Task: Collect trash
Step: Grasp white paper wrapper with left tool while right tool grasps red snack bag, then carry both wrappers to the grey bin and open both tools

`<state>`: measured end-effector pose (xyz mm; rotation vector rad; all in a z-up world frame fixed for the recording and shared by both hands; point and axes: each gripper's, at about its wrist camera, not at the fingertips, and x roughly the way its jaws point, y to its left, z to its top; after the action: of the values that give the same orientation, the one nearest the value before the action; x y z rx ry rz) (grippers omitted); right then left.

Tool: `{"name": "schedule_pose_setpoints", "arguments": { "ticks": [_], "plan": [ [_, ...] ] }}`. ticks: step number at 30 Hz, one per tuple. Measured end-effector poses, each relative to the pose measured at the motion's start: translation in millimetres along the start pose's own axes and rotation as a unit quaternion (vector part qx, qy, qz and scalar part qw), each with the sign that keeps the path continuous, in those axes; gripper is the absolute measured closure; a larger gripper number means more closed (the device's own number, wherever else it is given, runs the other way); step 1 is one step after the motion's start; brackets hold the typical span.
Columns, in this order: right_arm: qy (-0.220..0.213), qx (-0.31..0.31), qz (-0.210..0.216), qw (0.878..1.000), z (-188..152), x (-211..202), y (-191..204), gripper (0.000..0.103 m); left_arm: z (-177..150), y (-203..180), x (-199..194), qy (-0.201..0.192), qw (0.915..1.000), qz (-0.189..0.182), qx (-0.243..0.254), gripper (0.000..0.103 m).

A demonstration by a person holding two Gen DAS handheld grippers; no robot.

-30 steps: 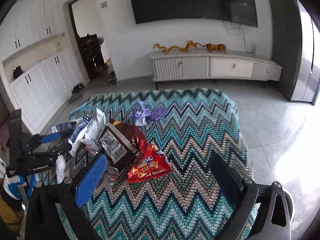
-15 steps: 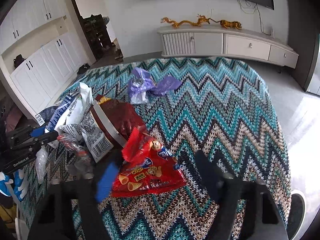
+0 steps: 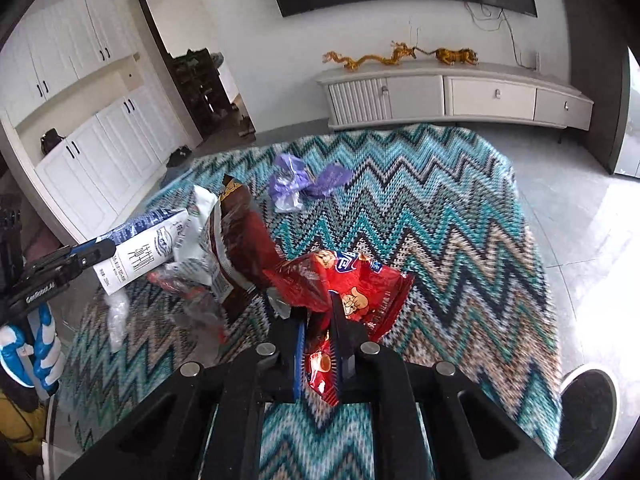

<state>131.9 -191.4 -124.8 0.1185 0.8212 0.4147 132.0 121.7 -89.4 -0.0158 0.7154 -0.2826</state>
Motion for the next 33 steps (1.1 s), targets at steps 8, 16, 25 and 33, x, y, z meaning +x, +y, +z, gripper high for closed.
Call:
{"name": "schedule_pose_setpoints", "arguments": {
  "ticks": [8, 16, 25, 33],
  "plan": [
    [-0.033, 0.000, 0.004, 0.999, -12.0, -51.9, 6.0, 0.092, 4.7, -8.9, -35.6, -0.027, 0.9995, -0.003, -0.015, 0.082],
    [-0.072, 0.015, -0.003, 0.997, -26.5, -105.5, -7.3, 0.092, 22.0, -32.5, -74.8, -0.059, 0.9979, -0.023, -0.009, 0.082],
    [-0.112, 0.083, -0.060, 0.988, -61.5, -173.4, -83.6, 0.093, 57.5, -138.7, -59.6, -0.052, 0.9907, -0.120, 0.037, 0.082],
    [-0.124, 0.182, -0.128, 0.967, -116.9, -218.3, -183.8, 0.093, 73.3, -301.6, 2.2, 0.006, 0.9674, -0.231, 0.103, 0.082]
  ]
}}
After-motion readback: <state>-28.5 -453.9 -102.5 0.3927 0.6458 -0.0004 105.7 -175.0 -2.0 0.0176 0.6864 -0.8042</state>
